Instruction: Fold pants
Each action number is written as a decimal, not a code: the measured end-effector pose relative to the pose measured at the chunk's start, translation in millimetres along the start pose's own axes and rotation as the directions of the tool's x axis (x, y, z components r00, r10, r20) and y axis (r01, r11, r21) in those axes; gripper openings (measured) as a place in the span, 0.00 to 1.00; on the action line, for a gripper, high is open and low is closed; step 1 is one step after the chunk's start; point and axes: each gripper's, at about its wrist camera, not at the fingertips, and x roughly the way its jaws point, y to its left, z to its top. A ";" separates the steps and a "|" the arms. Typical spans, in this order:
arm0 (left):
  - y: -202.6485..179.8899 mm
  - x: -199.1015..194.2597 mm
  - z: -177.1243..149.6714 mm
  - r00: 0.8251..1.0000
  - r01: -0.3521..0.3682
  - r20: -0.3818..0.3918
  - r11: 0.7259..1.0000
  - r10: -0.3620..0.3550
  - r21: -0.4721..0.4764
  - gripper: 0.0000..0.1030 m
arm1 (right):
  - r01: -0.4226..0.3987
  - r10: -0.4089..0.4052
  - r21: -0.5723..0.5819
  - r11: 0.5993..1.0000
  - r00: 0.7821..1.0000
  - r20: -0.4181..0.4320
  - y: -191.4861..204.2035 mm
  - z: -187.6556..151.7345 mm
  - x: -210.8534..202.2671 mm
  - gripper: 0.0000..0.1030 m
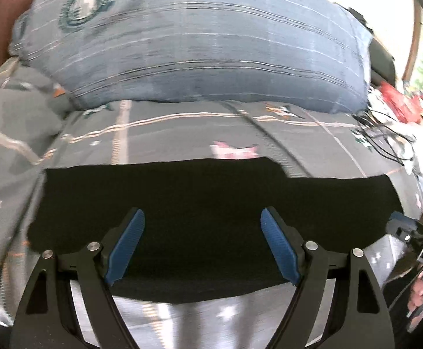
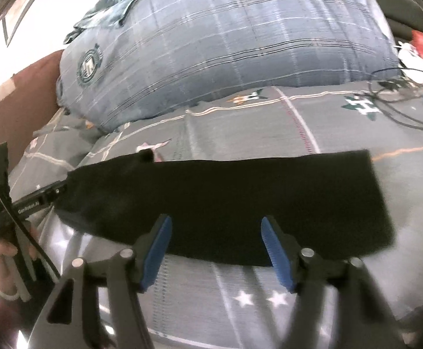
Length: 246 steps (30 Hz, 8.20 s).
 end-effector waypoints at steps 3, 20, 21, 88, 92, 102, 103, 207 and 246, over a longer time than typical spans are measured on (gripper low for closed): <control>-23.9 7.7 7.1 0.997 0.069 -0.019 0.997 -0.068 0.024 0.80 | 0.025 -0.025 0.009 1.000 1.000 -0.013 -11.6 -7.2 -7.1 0.65; -178.6 58.7 38.1 0.945 0.317 -0.173 0.904 -0.276 0.287 0.80 | 0.090 -0.089 0.164 0.982 0.996 -0.015 -87.2 -31.3 -33.3 0.67; -183.4 60.3 39.7 0.944 0.320 -0.178 0.900 -0.277 0.296 0.80 | 0.097 -0.095 0.166 0.981 0.995 -0.015 -88.8 -29.9 -32.4 0.67; 2.3 21.5 98.5 0.946 0.319 -0.111 0.938 -0.306 0.134 0.43 | -0.350 0.346 -0.232 0.908 0.936 -0.060 135.1 25.5 53.3 0.13; 47.2 22.6 72.9 0.958 0.267 -0.112 0.964 -0.265 0.006 0.47 | -0.377 0.340 -0.226 0.898 0.922 -0.185 154.0 6.0 94.2 0.22; 22.7 8.2 42.1 0.949 0.307 -0.066 0.952 -0.308 -0.019 0.54 | -0.228 0.231 -0.136 0.964 0.973 0.002 67.0 46.1 22.2 0.42; 15.8 8.6 40.1 0.946 0.316 -0.070 0.949 -0.316 -0.017 0.54 | -0.191 0.190 -0.133 0.973 0.982 -0.016 66.6 47.7 29.0 0.34; 175.9 -18.2 -63.0 0.997 -0.002 0.055 0.778 0.047 -0.628 0.69 | -0.586 0.331 -0.505 0.634 0.796 -0.507 364.8 73.9 256.6 0.16; -23.2 -6.5 -3.5 0.981 0.194 -0.042 0.979 -0.192 0.065 0.57 | -0.314 0.318 0.056 0.948 0.944 -0.087 28.8 39.1 42.6 0.57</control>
